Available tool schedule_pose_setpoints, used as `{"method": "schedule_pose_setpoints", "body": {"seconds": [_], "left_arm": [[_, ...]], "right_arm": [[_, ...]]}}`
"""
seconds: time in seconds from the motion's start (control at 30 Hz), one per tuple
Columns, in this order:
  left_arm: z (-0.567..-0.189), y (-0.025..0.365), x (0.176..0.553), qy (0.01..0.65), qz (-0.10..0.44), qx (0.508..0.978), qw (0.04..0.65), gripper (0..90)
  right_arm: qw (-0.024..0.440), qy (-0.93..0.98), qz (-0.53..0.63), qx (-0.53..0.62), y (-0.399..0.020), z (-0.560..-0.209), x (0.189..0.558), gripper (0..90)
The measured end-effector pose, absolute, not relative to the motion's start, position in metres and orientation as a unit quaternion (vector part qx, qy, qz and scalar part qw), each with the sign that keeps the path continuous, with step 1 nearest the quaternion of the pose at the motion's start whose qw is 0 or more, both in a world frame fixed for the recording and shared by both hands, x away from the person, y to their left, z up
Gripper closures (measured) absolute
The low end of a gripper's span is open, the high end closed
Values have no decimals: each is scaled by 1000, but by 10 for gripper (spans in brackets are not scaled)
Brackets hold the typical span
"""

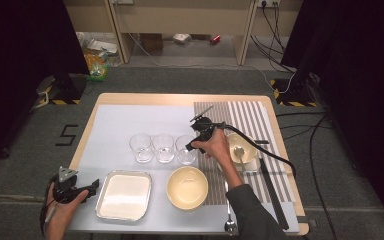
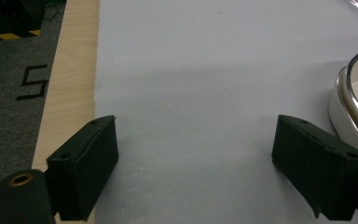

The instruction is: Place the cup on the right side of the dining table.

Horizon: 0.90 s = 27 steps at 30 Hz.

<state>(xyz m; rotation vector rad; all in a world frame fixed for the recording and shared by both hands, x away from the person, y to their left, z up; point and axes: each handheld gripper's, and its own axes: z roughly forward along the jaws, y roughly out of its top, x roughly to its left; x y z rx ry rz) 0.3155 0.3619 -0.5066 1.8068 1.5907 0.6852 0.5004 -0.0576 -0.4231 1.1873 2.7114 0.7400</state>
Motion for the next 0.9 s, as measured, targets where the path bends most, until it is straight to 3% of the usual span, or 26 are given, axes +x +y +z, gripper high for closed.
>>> {"method": "schedule_pose_setpoints", "body": {"seconds": [0.2,0.43,0.8,0.9], "left_arm": [[-507,362,315,603,260,685,314,135],[-507,362,315,603,263,684,315,136],[-507,362,315,604,260,685,315,135],[-507,362,315,603,260,685,315,136]], "right_arm": [[34,897,227,378,-56,-428,503,464],[38,908,202,365,-58,-429,500,575],[-9,911,195,363,-63,-443,503,741],[4,914,201,353,-60,-442,499,783]]}}
